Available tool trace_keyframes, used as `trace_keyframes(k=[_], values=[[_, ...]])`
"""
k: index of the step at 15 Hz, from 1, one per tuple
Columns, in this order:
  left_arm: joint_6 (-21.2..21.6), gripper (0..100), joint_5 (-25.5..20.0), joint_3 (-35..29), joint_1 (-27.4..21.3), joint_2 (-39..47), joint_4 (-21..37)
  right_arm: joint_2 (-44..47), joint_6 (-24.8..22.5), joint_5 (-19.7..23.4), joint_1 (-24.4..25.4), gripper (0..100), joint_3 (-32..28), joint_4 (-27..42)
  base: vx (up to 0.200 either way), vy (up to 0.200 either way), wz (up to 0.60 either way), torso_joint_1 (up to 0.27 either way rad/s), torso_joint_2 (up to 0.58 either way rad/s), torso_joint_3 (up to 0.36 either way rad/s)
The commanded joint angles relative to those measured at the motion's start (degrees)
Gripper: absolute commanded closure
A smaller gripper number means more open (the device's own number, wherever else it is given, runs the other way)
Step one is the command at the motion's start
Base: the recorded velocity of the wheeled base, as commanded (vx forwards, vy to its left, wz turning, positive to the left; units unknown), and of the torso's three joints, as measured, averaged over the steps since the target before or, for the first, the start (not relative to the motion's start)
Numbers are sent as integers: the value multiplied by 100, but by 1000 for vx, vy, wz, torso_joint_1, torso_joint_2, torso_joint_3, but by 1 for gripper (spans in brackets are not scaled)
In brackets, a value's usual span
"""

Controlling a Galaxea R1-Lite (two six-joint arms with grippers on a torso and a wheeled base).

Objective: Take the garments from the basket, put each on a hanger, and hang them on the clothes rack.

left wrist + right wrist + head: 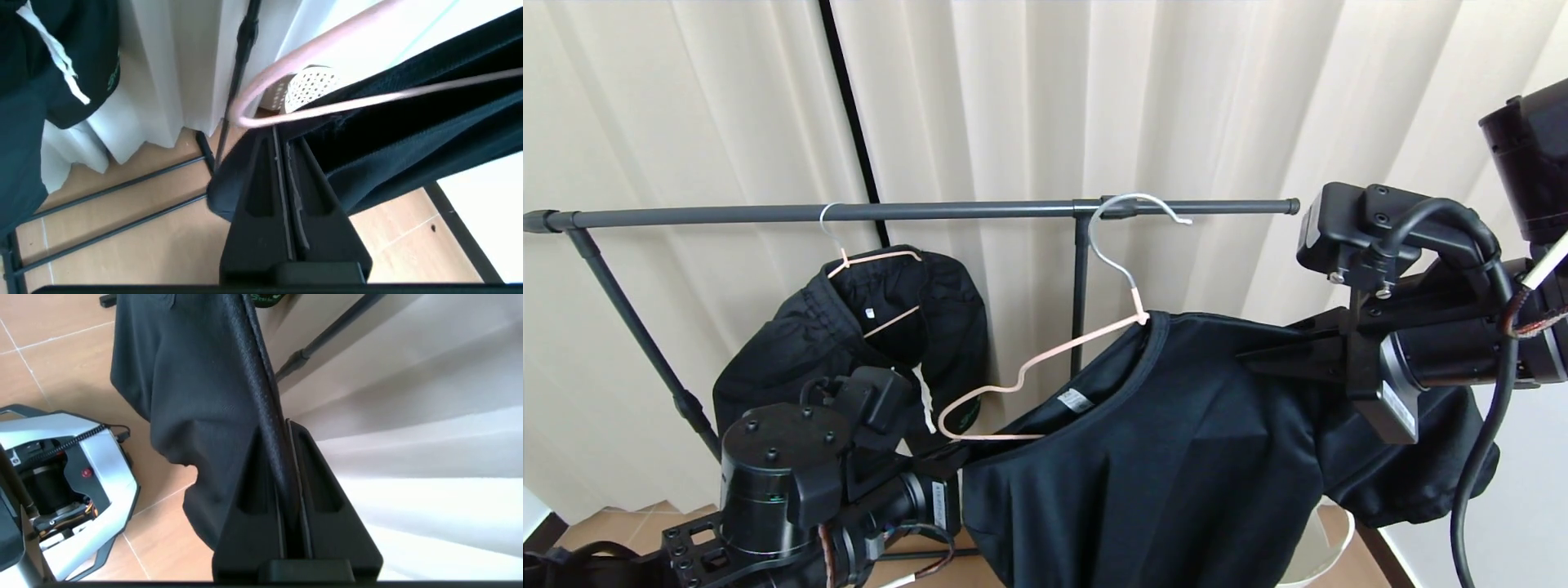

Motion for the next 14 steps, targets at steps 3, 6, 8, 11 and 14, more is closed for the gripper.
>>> trace_keyframes(k=[3, 6, 8, 11, 14], values=[[14, 100, -13, -4, 230, -312, -1, -257, -5, 9, -32, 100, 342, -8, 0, 0, 0, 0, 0, 0], [93, 100, -22, 40, 379, -356, -1, -380, -5, 9, -41, 100, 413, -8, 0, 0, 0, 0, 0, 0], [93, 100, -31, 75, 379, -365, -1, -433, 4, 9, -94, 100, 421, -8, 0, 0, 0, 0, 0, 0], [102, 100, -119, 58, 432, -356, -1, -442, -5, 17, -181, 100, 456, -8, 0, 0, 0, 0, 0, 0], [251, 100, -137, -74, 423, -593, 8, -433, 57, 17, -181, 100, 931, -623, 0, 0, 0, 0, 0, 0]])
